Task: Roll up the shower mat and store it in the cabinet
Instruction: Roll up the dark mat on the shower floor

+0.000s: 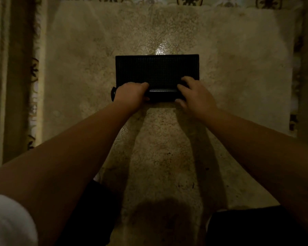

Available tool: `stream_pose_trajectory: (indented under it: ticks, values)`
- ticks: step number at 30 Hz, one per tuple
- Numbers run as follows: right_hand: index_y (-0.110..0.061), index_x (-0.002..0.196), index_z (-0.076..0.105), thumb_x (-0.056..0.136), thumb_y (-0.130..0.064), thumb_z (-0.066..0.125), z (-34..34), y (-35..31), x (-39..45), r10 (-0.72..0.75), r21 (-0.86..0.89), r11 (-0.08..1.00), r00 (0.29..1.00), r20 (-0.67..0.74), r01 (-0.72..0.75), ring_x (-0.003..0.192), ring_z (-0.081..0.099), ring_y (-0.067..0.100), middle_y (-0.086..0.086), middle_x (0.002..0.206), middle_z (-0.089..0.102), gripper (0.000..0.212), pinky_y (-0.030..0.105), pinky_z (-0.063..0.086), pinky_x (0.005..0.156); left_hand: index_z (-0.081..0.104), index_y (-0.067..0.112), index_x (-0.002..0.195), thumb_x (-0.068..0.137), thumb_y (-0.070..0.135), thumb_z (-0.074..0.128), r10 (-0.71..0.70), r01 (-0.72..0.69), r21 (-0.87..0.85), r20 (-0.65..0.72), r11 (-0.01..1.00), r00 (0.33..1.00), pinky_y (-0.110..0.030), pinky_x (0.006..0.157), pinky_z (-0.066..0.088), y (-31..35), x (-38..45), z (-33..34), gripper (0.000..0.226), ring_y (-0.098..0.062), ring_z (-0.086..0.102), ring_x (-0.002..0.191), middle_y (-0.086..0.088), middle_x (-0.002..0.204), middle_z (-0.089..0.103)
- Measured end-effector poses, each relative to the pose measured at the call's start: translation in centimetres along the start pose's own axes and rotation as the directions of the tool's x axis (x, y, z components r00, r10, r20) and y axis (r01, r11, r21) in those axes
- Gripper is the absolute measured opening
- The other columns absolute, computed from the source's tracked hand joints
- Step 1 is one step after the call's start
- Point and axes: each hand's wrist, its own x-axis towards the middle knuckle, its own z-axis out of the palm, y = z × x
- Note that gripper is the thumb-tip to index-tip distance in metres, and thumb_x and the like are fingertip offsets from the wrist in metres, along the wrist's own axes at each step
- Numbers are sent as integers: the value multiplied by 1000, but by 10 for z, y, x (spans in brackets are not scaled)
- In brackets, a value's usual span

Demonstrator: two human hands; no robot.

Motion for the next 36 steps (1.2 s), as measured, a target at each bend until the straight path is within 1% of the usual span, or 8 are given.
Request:
stream_pose_trajectory:
  ticks: [4,9,13,16,20,26,33,36]
  values:
    - [-4,134,50,84,-24,69,2,-1,8,-11,-92,996,1000,7,12,112,49,36,19,127,54,57,45,43,91,55,9,128,88,27,64,18,-18,-12,-5,1000,1000,-51,96,43,-4,2,5,45,-41,43,124,-22,129,51]
    - [-12,143,43,83,-32,72,-13,8,28,33,-20,999,992,125,-30,113,54,39,19,126,59,70,45,50,87,52,10,129,85,23,65,39,-45,-30,-170,999,985,-47,92,43,-2,-5,8,48,-38,52,112,-18,122,57]
    - [-16,133,48,82,-34,74,-19,13,42,74,37,996,986,148,-81,105,61,40,19,119,65,59,44,51,80,38,19,144,91,28,57,47,-25,151,-137,988,989,-57,110,23,-12,-14,13,57,-36,31,137,-12,152,36]
    - [-12,133,55,84,-29,73,-16,16,39,39,85,995,993,108,-48,116,53,39,19,128,59,55,44,46,91,31,20,146,90,28,55,-8,39,197,-154,980,988,-54,105,27,-5,-14,15,62,-42,27,134,-21,150,30]
    - [-11,139,51,87,-29,70,-4,16,29,66,54,996,998,-18,-65,115,45,41,23,128,52,58,45,39,94,45,17,135,87,27,59,18,19,231,-158,973,987,-49,86,40,-5,1,3,51,-39,46,113,-18,129,49]
    - [-5,128,58,85,-29,71,-13,17,37,56,67,996,998,-35,-54,120,49,40,20,127,61,51,47,41,97,56,8,119,81,31,69,20,-9,64,-160,998,987,-44,79,43,-15,15,-10,46,-37,58,95,-16,108,63]
    - [-5,141,46,81,-24,76,-20,24,51,17,-56,998,998,65,-14,114,48,42,24,127,51,70,46,45,90,49,10,134,85,34,66,36,-18,120,-155,993,987,-51,102,33,-26,21,-2,58,-37,42,128,-18,138,50]
    - [-8,137,50,80,-32,76,-28,27,63,24,-75,997,990,138,-14,111,53,40,21,125,56,67,47,49,89,40,13,141,85,26,63,21,16,203,-175,979,984,-50,97,38,-28,20,-3,62,-38,43,121,-22,134,47]
